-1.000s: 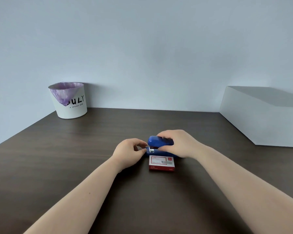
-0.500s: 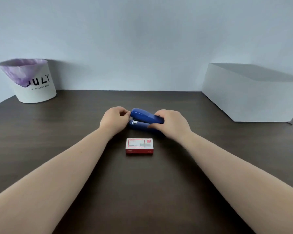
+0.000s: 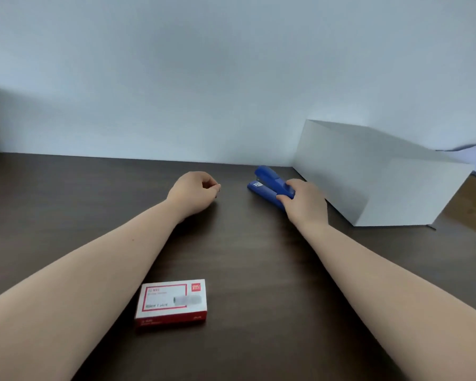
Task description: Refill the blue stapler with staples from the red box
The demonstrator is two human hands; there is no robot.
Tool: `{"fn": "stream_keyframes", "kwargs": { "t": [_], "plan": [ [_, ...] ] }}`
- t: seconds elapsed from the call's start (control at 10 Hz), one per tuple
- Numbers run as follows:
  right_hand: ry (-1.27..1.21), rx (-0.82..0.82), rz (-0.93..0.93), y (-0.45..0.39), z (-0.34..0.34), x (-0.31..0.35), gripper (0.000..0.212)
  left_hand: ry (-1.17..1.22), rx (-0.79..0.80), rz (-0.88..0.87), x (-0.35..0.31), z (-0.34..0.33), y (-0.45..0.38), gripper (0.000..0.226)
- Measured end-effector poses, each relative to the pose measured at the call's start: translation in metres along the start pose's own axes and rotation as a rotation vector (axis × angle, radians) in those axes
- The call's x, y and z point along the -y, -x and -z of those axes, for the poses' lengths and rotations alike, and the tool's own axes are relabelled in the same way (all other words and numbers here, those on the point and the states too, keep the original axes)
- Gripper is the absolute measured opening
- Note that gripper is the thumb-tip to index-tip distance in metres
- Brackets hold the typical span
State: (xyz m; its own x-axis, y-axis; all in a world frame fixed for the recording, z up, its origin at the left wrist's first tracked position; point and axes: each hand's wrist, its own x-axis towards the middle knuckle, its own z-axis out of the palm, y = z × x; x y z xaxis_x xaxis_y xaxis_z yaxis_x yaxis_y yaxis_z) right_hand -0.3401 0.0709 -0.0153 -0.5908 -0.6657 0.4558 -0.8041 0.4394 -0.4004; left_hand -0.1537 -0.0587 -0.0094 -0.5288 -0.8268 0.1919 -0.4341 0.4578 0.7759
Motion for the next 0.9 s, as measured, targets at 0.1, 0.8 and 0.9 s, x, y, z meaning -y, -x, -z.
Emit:
{"fn": "stream_keyframes", "kwargs": {
  "t": [0.1,0.8,0.9],
  "plan": [
    [0.083,-0.038,-0.066,-0.027,-0.002,-0.021,0.029,-0.036,0.08,-0.055,-0.005,-0.013,-0.014,0.015],
    [0.347,-0.118,-0.193,-0.104,-0.04,-0.041,0.023,0.002,0.14,-0.127,-0.002,-0.023,-0.023,0.013],
    [0.33,-0.104,-0.198,-0.103,-0.039,-0.038,0.028,-0.02,0.129,-0.124,-0.005,-0.023,-0.023,0.013]
  ]
}}
